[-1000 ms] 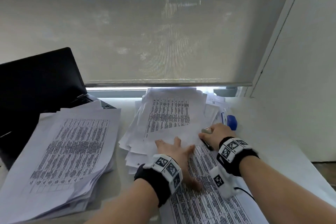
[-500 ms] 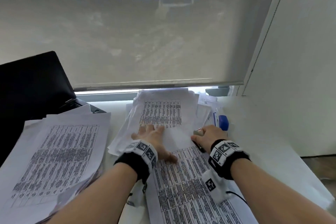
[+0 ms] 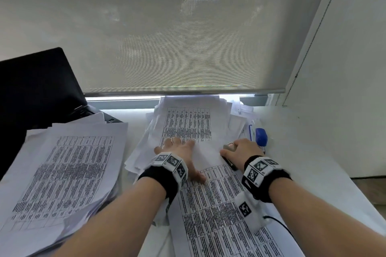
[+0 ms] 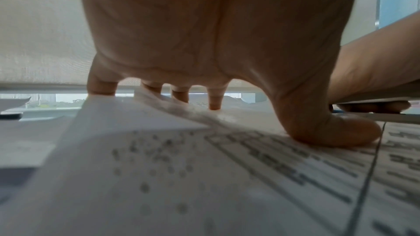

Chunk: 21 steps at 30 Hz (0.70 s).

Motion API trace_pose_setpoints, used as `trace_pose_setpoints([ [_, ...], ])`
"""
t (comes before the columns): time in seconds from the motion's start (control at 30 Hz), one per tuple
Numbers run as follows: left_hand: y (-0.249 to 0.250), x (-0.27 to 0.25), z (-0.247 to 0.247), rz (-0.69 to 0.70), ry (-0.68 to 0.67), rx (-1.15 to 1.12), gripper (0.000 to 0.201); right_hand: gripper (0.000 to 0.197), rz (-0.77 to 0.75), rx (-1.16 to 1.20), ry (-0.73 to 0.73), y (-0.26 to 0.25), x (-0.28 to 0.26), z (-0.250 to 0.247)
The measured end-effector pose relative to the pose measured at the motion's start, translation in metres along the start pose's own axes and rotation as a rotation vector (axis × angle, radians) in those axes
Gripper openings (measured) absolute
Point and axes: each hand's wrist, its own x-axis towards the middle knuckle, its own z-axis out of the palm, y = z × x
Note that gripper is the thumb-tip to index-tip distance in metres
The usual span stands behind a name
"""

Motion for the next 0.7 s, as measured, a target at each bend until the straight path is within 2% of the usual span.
trace_pose_setpoints([
  [0.1, -0.001, 0.001, 0.0, 0.009, -0.006, 0.007, 0.113, 0.034, -0.007, -0.054, 0.009, -0.009, 0.004, 0.002],
  [0.23, -0.003, 0.0, 0.002, 0.021, -0.001, 0.007, 0.112, 0.038, 0.105, 0.028, 0.083, -0.016, 0.025, 0.014],
  [0.37, -0.003, 0.007, 0.005, 0.005, 0.028, 0.0, 0.113, 0.036, 0.046, 0.049, 0.049, -0.019, 0.033, 0.01],
  [0.53, -0.003, 0.015, 0.012, 0.012, 0.064, 0.039, 0.114, 0.042, -0.028, 0.428, 0.116, -0.002, 0.004, 0.003],
  [0.6, -0.003, 0.015, 0.011, 0.007, 0.081, 0.056, 0.117, 0.035, -0.051, 0.593, 0.097, 0.013, -0.016, 0.001],
  [0.7, -0.003, 0.013, 0.008, 0.003, 0.129, 0.114, 0.119, 0.035, -0.082, 0.637, 0.116, 0.038, -0.05, -0.002],
])
